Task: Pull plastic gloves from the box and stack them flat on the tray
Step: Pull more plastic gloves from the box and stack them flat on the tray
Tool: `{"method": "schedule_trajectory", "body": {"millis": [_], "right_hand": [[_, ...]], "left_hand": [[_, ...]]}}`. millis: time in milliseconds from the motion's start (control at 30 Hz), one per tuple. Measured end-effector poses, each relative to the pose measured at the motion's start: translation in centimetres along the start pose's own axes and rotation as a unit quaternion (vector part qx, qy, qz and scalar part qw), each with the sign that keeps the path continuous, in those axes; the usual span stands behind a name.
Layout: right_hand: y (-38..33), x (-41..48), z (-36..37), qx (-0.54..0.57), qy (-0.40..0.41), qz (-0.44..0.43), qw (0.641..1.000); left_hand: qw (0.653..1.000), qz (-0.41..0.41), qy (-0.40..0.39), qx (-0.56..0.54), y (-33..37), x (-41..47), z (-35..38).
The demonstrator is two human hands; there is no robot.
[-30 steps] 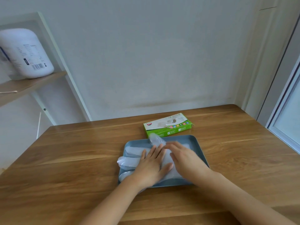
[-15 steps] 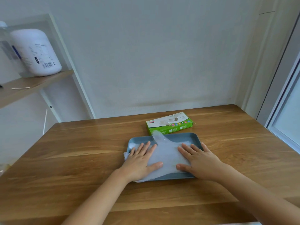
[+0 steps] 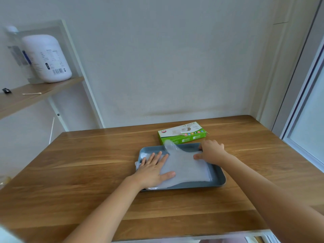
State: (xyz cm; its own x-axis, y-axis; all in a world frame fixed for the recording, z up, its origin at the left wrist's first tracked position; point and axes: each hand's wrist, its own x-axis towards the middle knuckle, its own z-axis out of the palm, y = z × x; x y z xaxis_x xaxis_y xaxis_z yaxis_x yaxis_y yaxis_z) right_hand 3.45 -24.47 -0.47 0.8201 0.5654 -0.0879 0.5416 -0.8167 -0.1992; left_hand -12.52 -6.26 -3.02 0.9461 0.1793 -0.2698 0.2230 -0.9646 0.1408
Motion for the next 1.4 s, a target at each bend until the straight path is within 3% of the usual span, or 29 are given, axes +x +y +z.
{"method": "schedule_trajectory", "body": {"millis": [133,500,733,867,967,1200,1400], "right_hand": [[-0.2,1.3,-0.4,0.044,-0.052,0.051,0.996],[0.2,1.1,-1.9,0.016,-0.069,0.027,0.997],[0.6,1.8,-2.8,-0.063,-0.044,-0.007,0.997],[0.0,3.9,-3.6,0.028,0.063,-0.037,0.997],[-0.4,6.1,-3.7,0.097,0.095,-0.082,0.987],[-2.9,9.5,-2.1,0.161,0.063,-0.014,0.985],[-3.8,10.8,0.0,0.212,0.043,0.046,0.975]], "left_hand": [[1.0,0.002,-0.004,-0.006,0.1,-0.1,-0.2],[0.998,0.01,0.013,-0.053,1.1,0.4,-1.8],[0.989,0.026,0.112,-0.094,1.3,2.4,-4.8],[0.982,-0.002,0.147,-0.117,0.5,4.8,-6.6],[0.981,-0.007,0.136,-0.14,0.0,6.8,-7.3],[0.964,-0.028,0.114,-0.237,0.2,11.6,-7.2],[0.966,-0.008,0.072,-0.247,0.1,13.1,-5.9]]}}
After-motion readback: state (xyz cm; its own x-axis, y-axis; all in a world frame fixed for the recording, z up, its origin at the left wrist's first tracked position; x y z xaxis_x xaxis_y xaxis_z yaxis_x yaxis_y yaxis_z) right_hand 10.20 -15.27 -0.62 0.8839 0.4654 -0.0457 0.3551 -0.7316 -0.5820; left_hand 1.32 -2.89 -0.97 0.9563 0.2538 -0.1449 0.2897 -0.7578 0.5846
